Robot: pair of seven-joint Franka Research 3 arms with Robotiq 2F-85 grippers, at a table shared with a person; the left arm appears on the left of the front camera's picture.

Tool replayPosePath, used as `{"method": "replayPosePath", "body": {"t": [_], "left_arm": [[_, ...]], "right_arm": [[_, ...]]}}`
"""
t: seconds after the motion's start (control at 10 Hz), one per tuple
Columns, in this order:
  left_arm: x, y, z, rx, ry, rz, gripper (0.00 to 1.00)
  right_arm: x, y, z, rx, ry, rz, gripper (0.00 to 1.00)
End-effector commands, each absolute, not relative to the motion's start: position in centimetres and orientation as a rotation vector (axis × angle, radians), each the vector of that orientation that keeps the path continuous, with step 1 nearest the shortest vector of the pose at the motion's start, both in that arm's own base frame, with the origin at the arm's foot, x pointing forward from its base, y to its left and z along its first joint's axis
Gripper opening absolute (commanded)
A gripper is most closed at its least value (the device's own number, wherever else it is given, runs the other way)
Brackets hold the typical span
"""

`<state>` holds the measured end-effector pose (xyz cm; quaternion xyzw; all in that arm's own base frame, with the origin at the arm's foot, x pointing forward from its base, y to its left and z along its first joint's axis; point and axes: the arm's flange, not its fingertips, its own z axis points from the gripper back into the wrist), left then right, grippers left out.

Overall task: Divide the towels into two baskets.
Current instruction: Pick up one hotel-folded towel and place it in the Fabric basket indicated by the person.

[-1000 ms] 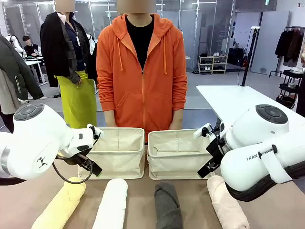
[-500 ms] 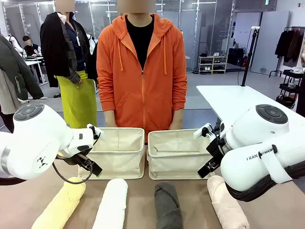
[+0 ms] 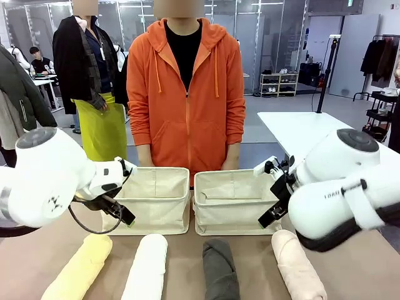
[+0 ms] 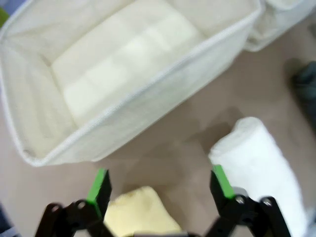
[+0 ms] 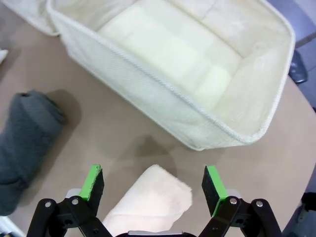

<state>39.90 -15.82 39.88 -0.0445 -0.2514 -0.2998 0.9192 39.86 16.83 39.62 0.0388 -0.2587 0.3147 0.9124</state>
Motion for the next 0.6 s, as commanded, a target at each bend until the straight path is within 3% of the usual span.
{"method": "replayPosePath", "body": {"t": [0.0,0.2,0.5], "left_arm": [[39.9,-12.5,43.5,-0.25,-0.425,-0.627,1.0],[39.6,-10.3,44.8,-0.479,-0.402,-0.631,1.0],[38.7,-4.4,44.0,-0.781,-0.434,-0.483,1.0]], "right_arm": [[40.8,14.7,42.6,0.213,-0.442,0.672,1.0],[41.3,12.8,43.4,0.377,-0.395,0.637,1.0],[40.4,6.0,44.1,0.796,-0.338,0.502,1.0]]}}
